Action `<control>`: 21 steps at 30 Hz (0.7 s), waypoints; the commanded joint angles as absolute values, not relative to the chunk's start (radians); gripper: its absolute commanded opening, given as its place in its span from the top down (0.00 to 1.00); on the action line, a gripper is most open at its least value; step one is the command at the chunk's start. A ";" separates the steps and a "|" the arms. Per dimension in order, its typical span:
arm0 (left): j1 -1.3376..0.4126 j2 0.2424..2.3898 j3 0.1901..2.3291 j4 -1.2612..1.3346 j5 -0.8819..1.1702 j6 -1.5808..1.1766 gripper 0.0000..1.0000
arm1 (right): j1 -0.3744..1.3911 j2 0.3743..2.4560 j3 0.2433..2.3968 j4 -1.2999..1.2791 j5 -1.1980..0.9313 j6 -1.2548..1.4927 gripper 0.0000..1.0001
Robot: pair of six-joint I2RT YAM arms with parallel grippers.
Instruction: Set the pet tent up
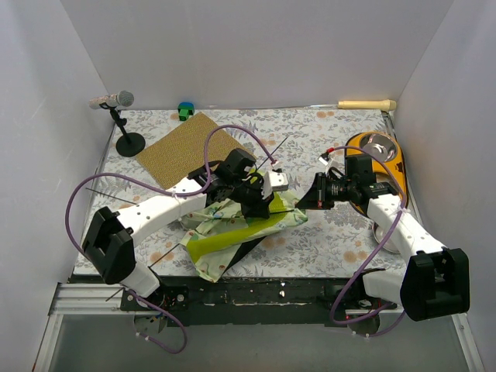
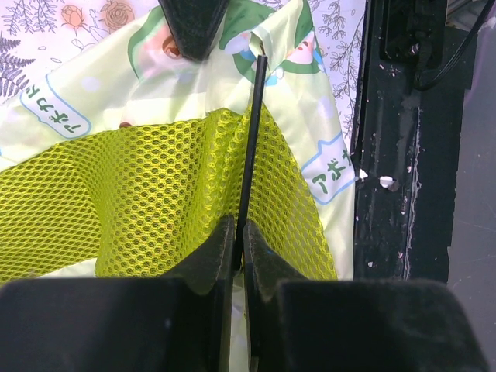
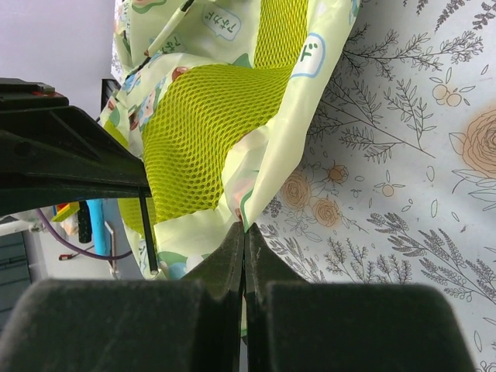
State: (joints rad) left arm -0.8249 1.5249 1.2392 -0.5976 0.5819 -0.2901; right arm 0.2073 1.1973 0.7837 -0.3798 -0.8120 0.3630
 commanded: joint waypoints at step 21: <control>-0.927 1.591 1.285 -0.646 0.451 -0.255 1.00 | 0.238 1.201 0.821 -0.360 -0.776 0.367 0.99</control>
